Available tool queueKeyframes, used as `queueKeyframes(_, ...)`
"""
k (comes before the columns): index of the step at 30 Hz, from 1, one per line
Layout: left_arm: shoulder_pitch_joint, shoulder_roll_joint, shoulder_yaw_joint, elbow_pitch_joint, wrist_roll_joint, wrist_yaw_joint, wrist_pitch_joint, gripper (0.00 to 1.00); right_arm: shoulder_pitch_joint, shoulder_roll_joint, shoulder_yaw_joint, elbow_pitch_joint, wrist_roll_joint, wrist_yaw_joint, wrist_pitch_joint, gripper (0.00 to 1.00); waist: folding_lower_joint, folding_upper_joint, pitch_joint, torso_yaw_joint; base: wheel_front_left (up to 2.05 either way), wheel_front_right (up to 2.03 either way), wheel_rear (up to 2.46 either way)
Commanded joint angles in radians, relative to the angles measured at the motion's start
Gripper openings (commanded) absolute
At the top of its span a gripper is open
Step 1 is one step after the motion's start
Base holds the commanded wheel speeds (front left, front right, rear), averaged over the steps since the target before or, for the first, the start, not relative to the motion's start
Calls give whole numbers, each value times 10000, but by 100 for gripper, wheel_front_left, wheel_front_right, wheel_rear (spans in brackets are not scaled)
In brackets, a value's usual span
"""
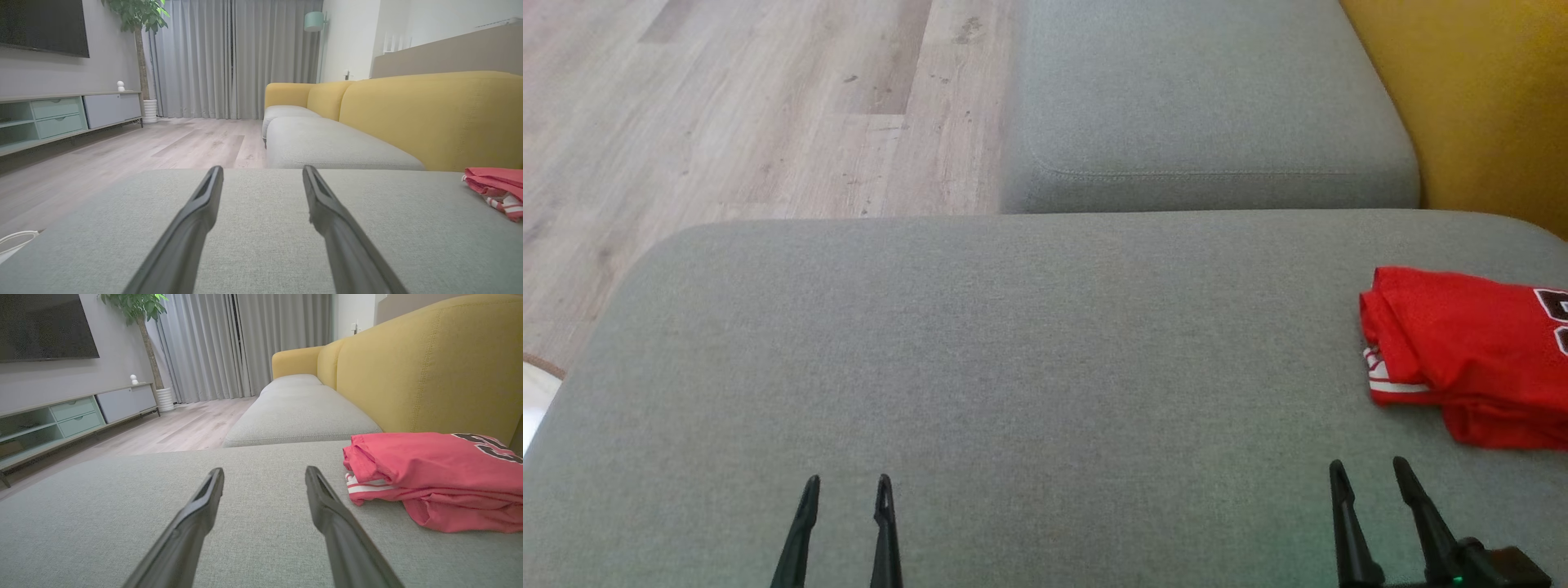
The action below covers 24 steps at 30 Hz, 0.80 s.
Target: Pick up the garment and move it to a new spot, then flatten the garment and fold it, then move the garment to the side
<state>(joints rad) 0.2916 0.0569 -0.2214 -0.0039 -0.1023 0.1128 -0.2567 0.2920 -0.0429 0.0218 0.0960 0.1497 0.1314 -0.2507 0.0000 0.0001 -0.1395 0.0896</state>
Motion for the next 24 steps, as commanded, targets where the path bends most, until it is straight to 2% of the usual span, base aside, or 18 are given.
queueKeyframes(1, -444, -62, 369, -306, 158, -79, -51, 100, -426, -75, 203, -343, 59, -7, -109, 100, 0, -1, 3, -34, 0, 0, 0)
queueKeyframes(10, -493, -64, 281, -80, -12, -207, -51, 100, -433, -75, 426, -324, 159, -7, -110, 100, 0, -1, -16, -156, 0, 0, 0)
queueKeyframes(11, -2, 2, -20, 235, 43, -175, 1, 0, 0, 0, 185, 5, 95, 0, 0, 0, 1, -1, -17, -158, 0, 0, 0)
queueKeyframes(15, 118, -4, -42, 820, -14, -171, 7, 0, 113, 1, 218, 597, 147, 0, 44, 0, 1, -1, -9, -167, 0, 0, 0)
queueKeyframes(24, -147, 65, 116, 880, -1188, -308, 196, 0, -174, -67, 185, 646, 1265, -1, 239, 0, 1, -1, 96, -220, 0, 0, 0)
